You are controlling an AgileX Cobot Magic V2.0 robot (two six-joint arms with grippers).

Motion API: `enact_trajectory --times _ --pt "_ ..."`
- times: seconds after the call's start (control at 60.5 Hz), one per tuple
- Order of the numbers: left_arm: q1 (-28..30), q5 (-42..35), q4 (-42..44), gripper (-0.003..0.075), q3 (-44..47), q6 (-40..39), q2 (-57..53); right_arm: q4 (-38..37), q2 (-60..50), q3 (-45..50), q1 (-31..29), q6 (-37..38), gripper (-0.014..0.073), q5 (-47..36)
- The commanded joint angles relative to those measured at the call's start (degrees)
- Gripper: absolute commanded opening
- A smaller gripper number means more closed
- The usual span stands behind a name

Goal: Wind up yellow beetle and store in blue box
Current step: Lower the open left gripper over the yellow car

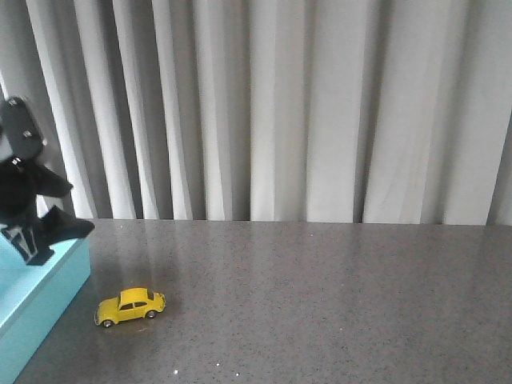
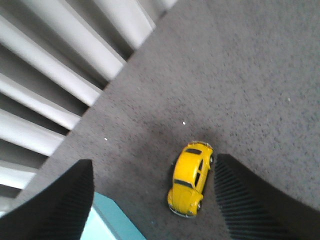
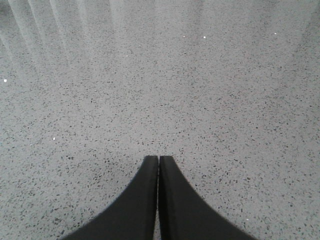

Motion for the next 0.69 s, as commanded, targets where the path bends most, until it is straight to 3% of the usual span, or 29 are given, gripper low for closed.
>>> enact_trajectory --times 0.0,0.678 --pt "-1.2 -2.2 0.2 0.0496 -2.4 -0.7 2.1 -0.1 0.1 -1.4 -0.1 -0.1 -0.0006 -3.4" --pt "-2.1 -0.7 0.4 0.0496 -15.0 -0.5 25.5 -0.1 0.1 -1.4 -0.1 -0.1 -0.0006 -3.6"
